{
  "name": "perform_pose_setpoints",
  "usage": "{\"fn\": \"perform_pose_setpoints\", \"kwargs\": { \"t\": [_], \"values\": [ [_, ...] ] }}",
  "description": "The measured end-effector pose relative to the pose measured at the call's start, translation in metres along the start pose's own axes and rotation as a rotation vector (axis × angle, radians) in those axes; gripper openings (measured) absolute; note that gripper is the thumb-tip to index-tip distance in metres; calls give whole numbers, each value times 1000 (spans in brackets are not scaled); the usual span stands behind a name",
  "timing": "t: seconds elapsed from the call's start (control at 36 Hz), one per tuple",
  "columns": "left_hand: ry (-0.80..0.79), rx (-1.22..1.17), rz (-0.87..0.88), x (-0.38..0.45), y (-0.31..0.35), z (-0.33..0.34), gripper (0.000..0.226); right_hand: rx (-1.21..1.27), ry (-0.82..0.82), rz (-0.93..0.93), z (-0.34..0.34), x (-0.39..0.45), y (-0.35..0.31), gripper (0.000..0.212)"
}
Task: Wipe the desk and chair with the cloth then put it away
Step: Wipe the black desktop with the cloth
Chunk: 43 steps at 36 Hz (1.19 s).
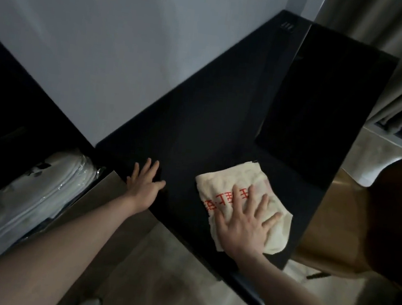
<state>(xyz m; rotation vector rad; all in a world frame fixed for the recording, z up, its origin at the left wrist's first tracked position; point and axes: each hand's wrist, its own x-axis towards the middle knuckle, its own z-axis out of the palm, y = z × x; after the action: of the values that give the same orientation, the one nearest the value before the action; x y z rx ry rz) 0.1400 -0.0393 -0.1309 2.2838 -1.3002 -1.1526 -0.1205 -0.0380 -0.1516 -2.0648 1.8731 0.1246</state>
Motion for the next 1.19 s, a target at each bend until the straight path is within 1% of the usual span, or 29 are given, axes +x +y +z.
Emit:
{"fn": "perform_pose_setpoints", "kwargs": {
  "t": [0.06, 0.08, 0.22, 0.33, 0.39, 0.42, 0.44, 0.5, 0.56, 0.64, 0.72, 0.81, 0.89, 0.94, 1.06, 1.19],
  "values": [
    [28, -179, 43, -13, -4, -7, 62, 27, -17, 17, 6, -17, -18, 79],
    [36, -226, 66, -20, -7, -9, 60, 48, -23, 30, 8, -24, -28, 79],
    [133, -318, 173, -43, -19, -2, 54, 157, -79, 86, 12, -32, -77, 81],
    [247, -280, 260, -53, -12, 9, 64, 431, -204, 68, 0, -22, -107, 74],
    [298, -244, 354, -53, -4, 18, 60, 629, -251, 25, -7, -17, -108, 71],
    [314, -198, 397, -52, 0, 23, 58, 726, -223, 12, -12, -16, -103, 69],
    [327, -136, 429, -51, 5, 29, 58, 802, -150, 2, -18, -16, -94, 67],
    [318, 0, 461, -51, 17, 41, 67, 868, -11, -19, -31, -16, -67, 63],
    [244, 142, 430, -51, 33, 55, 82, 812, 41, -75, -41, -12, -33, 62],
    [58, 367, 274, -50, 53, 74, 102, 596, 118, -107, -49, 4, 24, 62],
    [-66, 466, 98, -44, 60, 85, 108, 414, 55, -45, -56, 22, 73, 66],
    [-83, 544, 54, -40, 58, 92, 107, 279, -11, -42, -60, 37, 106, 71],
    [-94, 525, 30, -33, 61, 94, 105, 187, -63, -94, -61, 50, 122, 71],
    [-99, 519, 19, -28, 63, 93, 106, 162, -94, -99, -61, 58, 124, 71],
    [-114, 526, 2, -10, 63, 89, 106, 128, -103, -83, -60, 75, 119, 71],
    [-112, 550, 46, 12, 69, 78, 102, 104, -96, -95, -60, 98, 117, 72]
  ]
}}
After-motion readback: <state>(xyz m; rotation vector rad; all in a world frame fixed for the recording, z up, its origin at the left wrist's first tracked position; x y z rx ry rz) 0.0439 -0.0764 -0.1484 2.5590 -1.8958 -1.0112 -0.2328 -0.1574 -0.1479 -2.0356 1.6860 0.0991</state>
